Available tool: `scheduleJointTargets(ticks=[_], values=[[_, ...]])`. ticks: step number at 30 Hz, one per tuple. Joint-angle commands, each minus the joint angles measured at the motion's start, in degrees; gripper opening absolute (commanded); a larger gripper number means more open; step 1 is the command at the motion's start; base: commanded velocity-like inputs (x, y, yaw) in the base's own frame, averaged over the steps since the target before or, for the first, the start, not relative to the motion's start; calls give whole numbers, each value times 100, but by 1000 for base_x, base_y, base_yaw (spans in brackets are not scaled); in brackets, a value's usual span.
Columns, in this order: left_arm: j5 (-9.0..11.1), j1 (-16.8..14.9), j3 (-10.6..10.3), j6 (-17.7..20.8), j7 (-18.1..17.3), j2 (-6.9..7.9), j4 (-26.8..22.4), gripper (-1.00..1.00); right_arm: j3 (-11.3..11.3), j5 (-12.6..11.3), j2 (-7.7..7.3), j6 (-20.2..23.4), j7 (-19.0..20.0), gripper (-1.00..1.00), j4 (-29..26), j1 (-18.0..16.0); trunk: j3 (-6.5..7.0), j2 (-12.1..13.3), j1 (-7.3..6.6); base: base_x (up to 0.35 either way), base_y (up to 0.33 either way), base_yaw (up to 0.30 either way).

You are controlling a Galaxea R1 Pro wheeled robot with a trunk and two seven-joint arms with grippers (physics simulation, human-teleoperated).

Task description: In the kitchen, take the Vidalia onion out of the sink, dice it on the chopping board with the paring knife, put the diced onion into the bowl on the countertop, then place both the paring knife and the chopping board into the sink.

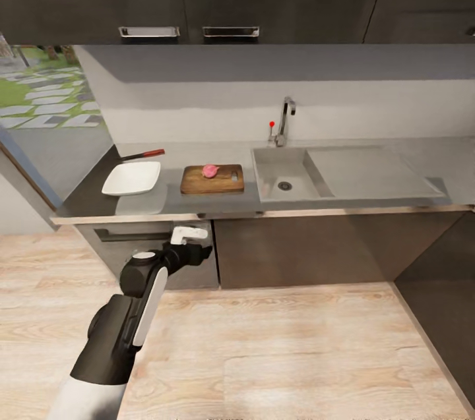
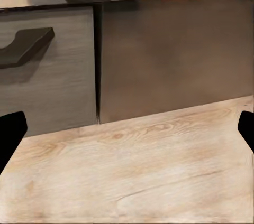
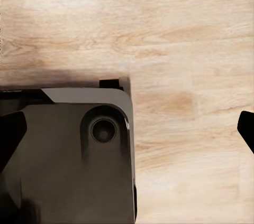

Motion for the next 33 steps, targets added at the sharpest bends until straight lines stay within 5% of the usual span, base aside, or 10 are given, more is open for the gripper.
scheduleJointTargets(ticks=[1, 4, 16, 21, 28, 33], values=[[36, 61, 3, 16, 8, -1, -6, 100, 50, -55, 0, -18, -12, 100, -10, -3, -10, -10, 3, -31, 0, 0], [36, 376, 3, -156, -7, 17, -9, 100, 50, -55, -2, -18, -14, 100, -83, -3, -10, -10, 3, -14, 0, 0], [-16, 2801, 6, -3092, 3, 350, 1, 100, 52, -47, -15, -86, -7, 100, -633, -3, -10, -10, 3, -1, 0, 0], [-24, 3570, 9, -4289, 15, 564, 35, 100, 51, -47, -38, -88, -13, 100, -1011, -3, -10, -10, 3, 0, 0, 0], [-20, 4273, 33, -5483, 20, 746, 392, 100, 42, -54, -162, -87, -15, 100, -1601, -3, -10, -10, 3, 0, 0, 0], [-9, 4373, 149, -5746, 28, 825, 1259, 100, 42, -75, -157, -80, -15, 100, -1700, -3, -10, -10, 3, 0, 0, 0]])
